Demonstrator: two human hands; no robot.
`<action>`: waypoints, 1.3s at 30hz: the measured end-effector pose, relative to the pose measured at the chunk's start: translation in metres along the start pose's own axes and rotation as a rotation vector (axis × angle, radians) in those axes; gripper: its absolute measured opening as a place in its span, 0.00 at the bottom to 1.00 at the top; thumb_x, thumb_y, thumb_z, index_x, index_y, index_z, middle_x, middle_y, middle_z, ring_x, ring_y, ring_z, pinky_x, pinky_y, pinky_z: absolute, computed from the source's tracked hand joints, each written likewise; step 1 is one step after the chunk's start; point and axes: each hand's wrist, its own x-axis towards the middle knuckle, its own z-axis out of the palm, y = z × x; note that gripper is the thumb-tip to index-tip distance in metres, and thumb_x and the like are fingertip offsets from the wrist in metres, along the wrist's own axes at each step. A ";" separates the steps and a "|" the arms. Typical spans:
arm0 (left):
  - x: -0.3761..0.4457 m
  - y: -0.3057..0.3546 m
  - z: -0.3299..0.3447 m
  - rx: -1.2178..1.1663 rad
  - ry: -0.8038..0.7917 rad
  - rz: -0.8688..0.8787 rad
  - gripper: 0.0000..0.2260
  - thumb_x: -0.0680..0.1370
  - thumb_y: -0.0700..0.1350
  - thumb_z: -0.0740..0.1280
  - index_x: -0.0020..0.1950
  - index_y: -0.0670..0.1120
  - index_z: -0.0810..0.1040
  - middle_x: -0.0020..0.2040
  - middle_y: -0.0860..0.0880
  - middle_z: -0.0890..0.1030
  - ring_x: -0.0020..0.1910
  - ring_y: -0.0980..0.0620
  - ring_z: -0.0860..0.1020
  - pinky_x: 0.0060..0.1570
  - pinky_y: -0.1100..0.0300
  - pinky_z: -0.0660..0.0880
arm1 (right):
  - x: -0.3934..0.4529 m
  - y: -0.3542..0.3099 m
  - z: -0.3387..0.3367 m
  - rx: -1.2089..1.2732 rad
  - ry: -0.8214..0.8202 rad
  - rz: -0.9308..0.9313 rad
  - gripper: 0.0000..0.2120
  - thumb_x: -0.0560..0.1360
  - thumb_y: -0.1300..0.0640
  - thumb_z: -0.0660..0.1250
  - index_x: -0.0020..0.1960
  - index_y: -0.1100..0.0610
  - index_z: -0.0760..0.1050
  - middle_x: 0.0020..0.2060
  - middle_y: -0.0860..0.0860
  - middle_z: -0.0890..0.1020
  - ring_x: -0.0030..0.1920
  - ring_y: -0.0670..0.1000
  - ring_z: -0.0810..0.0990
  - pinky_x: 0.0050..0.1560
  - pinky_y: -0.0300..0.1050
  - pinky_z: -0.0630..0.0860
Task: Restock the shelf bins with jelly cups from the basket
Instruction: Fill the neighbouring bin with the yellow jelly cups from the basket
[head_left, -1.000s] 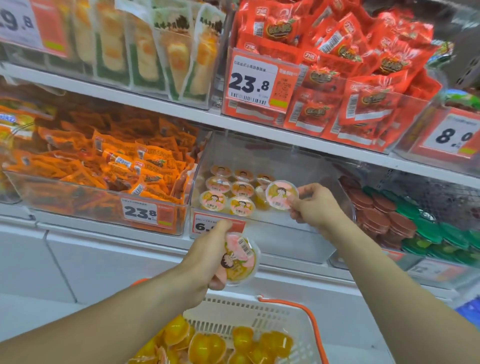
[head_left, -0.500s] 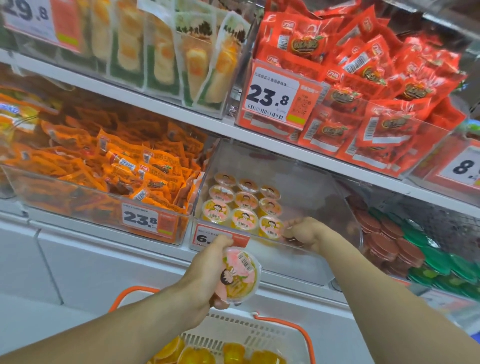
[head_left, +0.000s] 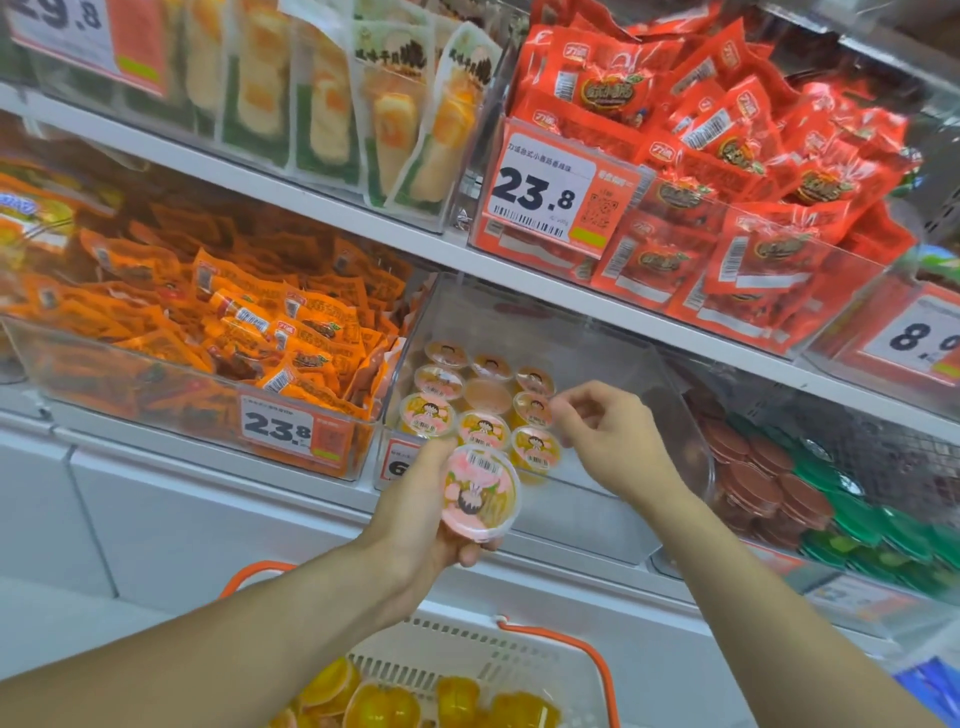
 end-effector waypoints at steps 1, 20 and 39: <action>0.001 0.000 -0.001 0.016 0.002 0.004 0.21 0.82 0.56 0.58 0.52 0.40 0.81 0.35 0.41 0.80 0.28 0.46 0.74 0.22 0.62 0.61 | -0.012 -0.012 -0.003 0.148 -0.116 -0.025 0.06 0.79 0.53 0.68 0.46 0.54 0.80 0.37 0.51 0.84 0.34 0.46 0.81 0.38 0.40 0.75; -0.007 0.014 -0.011 0.672 -0.106 0.216 0.08 0.76 0.46 0.73 0.54 0.44 0.82 0.35 0.53 0.82 0.27 0.61 0.75 0.26 0.69 0.69 | -0.075 -0.006 -0.013 0.536 -0.616 0.256 0.23 0.69 0.56 0.78 0.60 0.62 0.75 0.47 0.62 0.81 0.43 0.62 0.84 0.45 0.55 0.82; 0.002 0.018 -0.026 1.316 0.161 0.827 0.18 0.80 0.52 0.59 0.67 0.48 0.76 0.61 0.53 0.77 0.62 0.56 0.72 0.62 0.64 0.66 | -0.058 -0.008 -0.003 1.044 -0.153 0.489 0.09 0.74 0.70 0.68 0.54 0.69 0.76 0.35 0.60 0.84 0.32 0.50 0.85 0.33 0.37 0.80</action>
